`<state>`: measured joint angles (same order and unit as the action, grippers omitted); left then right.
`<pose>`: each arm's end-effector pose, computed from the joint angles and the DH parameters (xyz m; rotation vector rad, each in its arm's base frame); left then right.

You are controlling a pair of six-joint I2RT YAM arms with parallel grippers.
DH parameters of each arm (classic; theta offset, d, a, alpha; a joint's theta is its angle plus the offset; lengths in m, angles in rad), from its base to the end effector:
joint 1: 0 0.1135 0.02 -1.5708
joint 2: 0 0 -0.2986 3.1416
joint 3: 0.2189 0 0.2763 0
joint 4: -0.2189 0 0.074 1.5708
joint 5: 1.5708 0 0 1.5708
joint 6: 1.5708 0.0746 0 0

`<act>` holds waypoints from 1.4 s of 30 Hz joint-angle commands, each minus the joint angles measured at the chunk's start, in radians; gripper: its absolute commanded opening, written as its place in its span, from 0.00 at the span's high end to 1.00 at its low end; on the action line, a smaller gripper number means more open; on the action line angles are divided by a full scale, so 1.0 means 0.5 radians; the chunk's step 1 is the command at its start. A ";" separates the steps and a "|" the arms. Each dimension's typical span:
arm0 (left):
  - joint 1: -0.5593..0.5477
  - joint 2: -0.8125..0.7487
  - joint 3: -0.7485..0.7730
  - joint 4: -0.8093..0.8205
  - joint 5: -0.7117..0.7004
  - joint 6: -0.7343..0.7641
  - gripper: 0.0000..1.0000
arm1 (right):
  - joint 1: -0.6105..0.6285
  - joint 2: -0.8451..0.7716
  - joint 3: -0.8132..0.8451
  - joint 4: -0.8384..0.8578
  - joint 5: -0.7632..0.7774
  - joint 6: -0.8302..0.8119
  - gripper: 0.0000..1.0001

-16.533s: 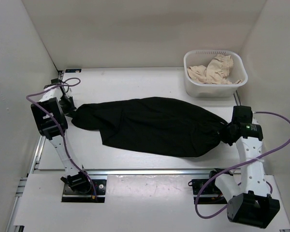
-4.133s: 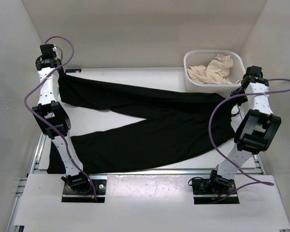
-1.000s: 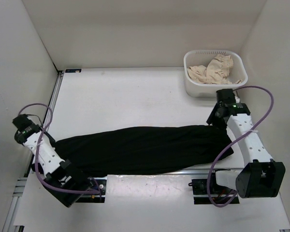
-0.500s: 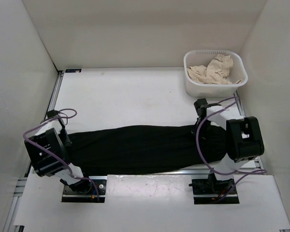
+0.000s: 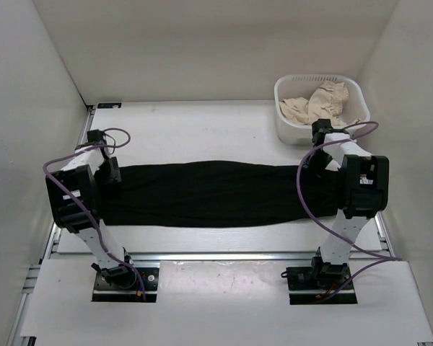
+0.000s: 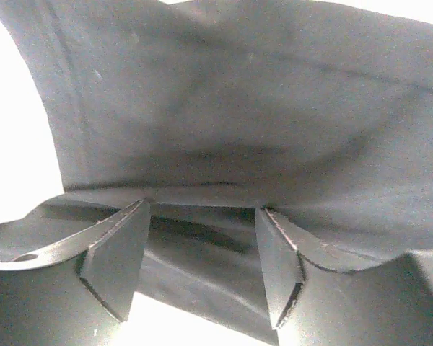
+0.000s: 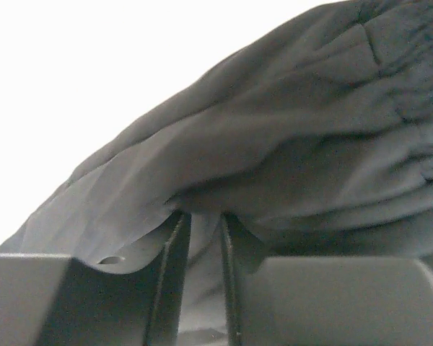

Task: Fold and stack the trousers
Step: Fold the trousers

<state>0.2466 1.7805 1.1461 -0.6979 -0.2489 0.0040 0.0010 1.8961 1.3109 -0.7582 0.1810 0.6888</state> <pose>0.3538 0.1080 0.1519 -0.3953 2.8828 0.4047 0.4066 -0.0130 0.1539 0.9936 2.6863 -0.1340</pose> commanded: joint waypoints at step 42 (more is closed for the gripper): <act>0.804 -0.561 -0.467 0.042 0.004 -0.008 0.86 | -0.143 -0.874 -0.824 -0.008 -0.163 -0.123 0.63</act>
<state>0.6285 1.5249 0.9398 -0.7284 -0.1539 -0.0002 -0.0486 1.4967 0.8913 -0.7563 0.1036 0.6472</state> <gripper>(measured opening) 0.143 0.374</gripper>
